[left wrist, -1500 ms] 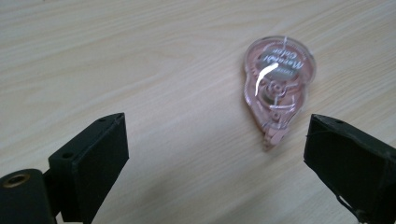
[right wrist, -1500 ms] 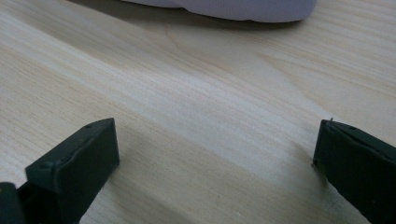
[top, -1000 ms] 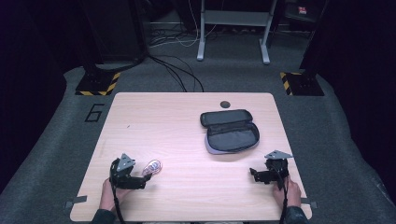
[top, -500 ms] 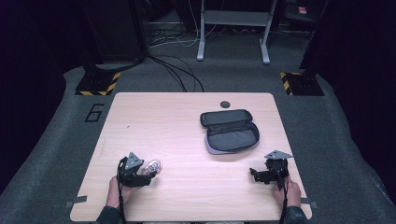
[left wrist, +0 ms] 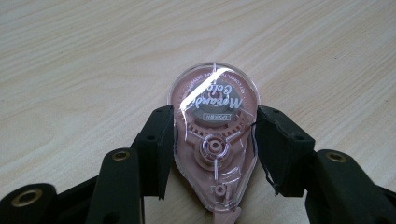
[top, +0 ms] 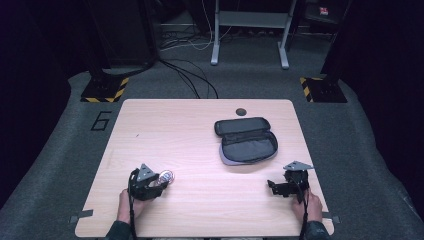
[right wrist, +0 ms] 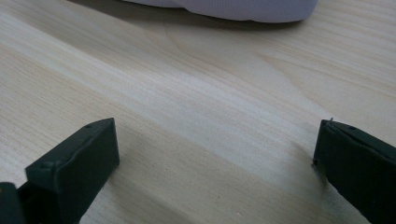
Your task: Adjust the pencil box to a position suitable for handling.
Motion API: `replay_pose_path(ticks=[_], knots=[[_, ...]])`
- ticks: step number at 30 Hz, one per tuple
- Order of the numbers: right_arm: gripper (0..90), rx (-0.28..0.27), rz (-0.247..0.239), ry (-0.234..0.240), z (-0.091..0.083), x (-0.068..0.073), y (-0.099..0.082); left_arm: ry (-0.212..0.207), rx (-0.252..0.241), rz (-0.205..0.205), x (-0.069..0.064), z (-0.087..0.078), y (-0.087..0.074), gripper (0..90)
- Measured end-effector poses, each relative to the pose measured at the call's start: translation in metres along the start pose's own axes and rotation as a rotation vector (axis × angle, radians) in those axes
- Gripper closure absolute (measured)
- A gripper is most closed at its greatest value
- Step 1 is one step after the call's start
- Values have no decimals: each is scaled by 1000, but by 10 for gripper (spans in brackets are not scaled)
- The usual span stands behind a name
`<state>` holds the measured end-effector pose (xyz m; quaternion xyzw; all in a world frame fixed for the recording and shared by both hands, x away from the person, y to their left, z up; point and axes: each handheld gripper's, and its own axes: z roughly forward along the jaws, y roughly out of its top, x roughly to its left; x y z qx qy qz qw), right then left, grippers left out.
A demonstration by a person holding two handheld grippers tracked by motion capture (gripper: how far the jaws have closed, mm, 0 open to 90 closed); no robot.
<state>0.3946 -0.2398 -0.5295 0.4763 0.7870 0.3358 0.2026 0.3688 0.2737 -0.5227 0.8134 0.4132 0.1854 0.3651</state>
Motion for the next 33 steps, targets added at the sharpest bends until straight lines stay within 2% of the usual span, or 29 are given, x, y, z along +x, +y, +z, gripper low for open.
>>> replay_pose_path(ticks=[6,12,15,18,25,26,30,33], knots=[[0,1,0,0,0,0,0,19,-8,4,-3,1,-2,484],[0,0,0,0,0,0,0,35,-39,-11,-5,0,-3,497],[0,0,1,0,0,0,0,45,-69,-32,-7,-3,0,497],[0,0,-1,0,0,0,0,45,-89,-26,-10,-7,3,497],[0,-1,-3,-1,0,0,0,40,-137,-24,-24,-17,14,497],[0,-1,-2,-1,0,0,0,38,-147,-32,-29,-18,16,497],[0,0,-1,0,0,0,0,36,-169,-63,-42,-17,16,497],[0,0,-1,-1,0,0,0,31,-167,-55,-53,-13,14,497]])
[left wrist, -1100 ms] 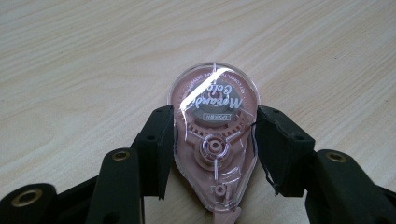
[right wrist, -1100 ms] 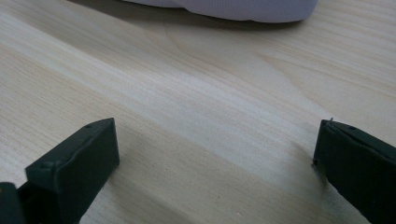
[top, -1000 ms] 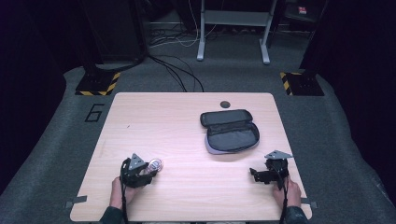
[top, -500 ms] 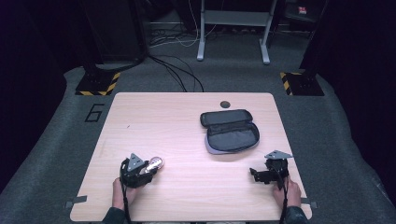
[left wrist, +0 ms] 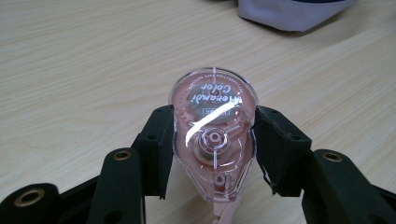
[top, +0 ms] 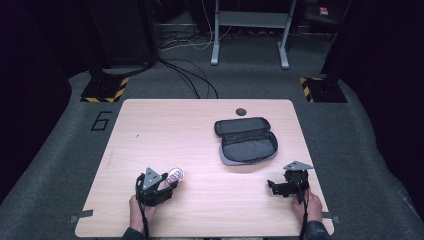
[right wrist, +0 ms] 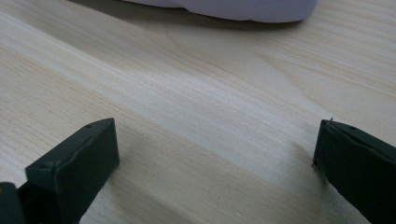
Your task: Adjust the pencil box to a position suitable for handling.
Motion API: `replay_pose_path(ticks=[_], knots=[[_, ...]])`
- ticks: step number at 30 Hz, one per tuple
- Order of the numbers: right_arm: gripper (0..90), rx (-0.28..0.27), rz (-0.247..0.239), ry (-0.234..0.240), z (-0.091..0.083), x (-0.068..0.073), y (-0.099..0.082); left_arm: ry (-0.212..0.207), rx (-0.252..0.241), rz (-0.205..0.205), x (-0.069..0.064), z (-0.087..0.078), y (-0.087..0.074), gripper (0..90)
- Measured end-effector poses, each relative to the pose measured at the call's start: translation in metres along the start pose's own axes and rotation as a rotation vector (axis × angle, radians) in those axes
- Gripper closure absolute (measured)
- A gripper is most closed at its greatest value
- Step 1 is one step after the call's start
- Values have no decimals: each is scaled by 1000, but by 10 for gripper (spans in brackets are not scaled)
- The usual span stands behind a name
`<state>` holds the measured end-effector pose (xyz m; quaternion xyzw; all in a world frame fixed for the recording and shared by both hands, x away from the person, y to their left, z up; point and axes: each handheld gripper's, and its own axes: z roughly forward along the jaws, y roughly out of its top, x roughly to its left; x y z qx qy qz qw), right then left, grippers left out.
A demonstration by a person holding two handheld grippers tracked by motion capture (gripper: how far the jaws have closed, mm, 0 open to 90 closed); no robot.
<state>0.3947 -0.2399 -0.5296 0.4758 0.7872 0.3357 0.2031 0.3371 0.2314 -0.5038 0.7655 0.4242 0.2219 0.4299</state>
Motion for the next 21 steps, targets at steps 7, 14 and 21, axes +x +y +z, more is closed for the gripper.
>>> replay_pose_path(ticks=[7,14,21], knots=[[0,0,0,0,0,0,0,-13,17,-4,-19,11,-9,497],[0,0,0,0,0,0,0,-24,35,5,-27,14,-14,496],[0,1,4,0,0,1,0,-18,61,18,-29,16,-16,494]])
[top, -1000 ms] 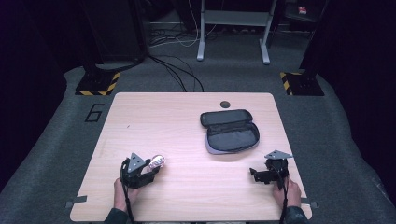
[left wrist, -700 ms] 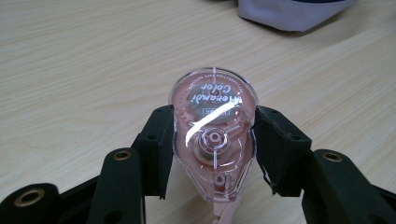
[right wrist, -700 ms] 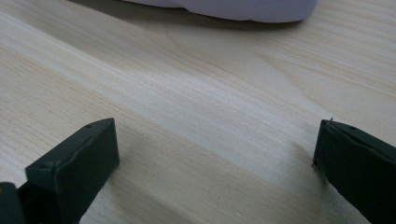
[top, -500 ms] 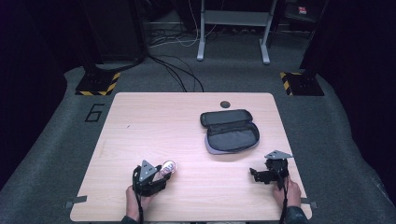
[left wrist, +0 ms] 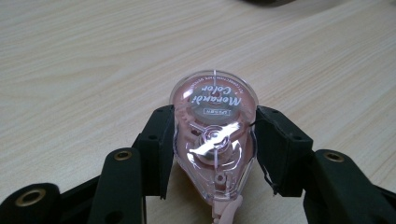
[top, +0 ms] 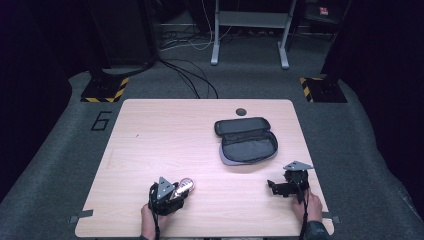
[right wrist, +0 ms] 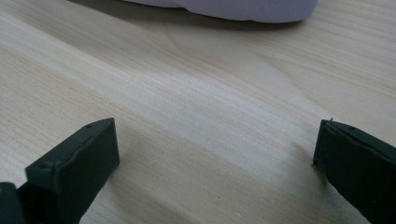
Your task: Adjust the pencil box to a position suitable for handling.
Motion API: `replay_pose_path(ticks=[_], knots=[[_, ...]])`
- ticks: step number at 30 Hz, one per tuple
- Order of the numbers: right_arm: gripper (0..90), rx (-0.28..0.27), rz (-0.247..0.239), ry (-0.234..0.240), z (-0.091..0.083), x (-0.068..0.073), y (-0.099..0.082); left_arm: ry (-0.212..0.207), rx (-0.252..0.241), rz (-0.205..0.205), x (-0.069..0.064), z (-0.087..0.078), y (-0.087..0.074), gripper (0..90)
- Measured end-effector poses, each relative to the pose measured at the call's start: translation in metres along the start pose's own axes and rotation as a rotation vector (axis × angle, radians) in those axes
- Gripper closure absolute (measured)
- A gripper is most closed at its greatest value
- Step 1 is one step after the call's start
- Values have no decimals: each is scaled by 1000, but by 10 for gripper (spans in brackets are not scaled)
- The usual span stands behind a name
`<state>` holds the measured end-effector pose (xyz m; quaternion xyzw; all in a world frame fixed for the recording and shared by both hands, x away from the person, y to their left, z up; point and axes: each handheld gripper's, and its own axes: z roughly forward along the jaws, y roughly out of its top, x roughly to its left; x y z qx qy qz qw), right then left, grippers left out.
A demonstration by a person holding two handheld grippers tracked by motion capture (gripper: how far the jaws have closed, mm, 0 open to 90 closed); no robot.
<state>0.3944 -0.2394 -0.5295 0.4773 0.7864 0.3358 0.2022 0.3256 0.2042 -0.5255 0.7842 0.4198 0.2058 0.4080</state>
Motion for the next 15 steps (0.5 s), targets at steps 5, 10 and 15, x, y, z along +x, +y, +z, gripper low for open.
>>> replay_pose_path(ticks=[5,10,15], knots=[[0,0,0,0,0,0,0,-5,33,18,0,2,0,483],[0,0,1,0,0,0,0,-2,61,24,2,0,0,341],[0,1,1,0,0,0,0,19,66,11,9,-14,-1,220]])
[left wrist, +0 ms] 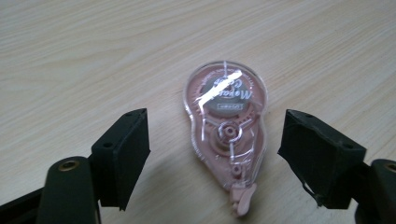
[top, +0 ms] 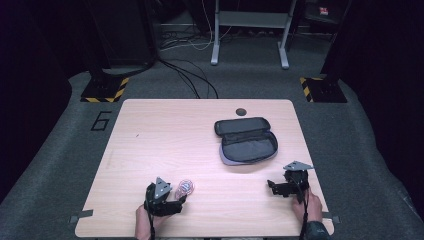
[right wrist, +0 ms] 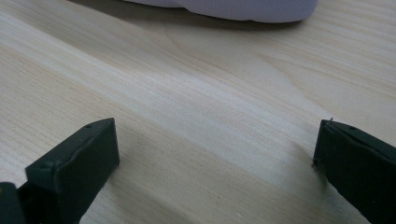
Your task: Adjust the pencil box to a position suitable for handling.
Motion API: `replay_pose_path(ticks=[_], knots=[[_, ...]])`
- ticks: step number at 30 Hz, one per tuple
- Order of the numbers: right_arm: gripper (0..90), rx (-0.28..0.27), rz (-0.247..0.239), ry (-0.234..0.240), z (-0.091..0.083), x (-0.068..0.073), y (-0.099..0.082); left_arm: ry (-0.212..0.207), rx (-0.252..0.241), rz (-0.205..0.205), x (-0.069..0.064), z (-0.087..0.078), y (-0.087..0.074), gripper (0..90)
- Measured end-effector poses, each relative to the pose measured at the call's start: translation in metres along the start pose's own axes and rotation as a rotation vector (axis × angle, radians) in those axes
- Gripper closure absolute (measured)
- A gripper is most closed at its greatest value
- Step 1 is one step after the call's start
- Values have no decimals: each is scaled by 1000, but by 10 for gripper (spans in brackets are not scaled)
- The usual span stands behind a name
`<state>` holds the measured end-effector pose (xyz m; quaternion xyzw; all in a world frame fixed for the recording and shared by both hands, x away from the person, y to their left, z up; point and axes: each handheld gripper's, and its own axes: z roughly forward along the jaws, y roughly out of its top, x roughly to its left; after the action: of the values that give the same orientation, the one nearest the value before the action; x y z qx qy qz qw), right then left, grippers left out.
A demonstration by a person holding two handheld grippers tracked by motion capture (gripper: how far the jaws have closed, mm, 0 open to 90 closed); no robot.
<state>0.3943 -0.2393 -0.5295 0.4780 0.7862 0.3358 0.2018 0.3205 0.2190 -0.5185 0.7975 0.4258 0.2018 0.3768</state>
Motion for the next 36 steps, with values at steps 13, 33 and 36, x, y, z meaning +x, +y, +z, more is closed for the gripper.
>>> replay_pose_path(ticks=[13,33,36], knots=[[0,6,13,-27,-2,1,-1,133,86,-102,59,-24,-28,41],[104,10,-92,-70,-12,2,4,163,75,-137,73,-19,-33,1],[81,-51,-77,-71,-21,-3,9,162,75,-138,73,-19,-33,0]])
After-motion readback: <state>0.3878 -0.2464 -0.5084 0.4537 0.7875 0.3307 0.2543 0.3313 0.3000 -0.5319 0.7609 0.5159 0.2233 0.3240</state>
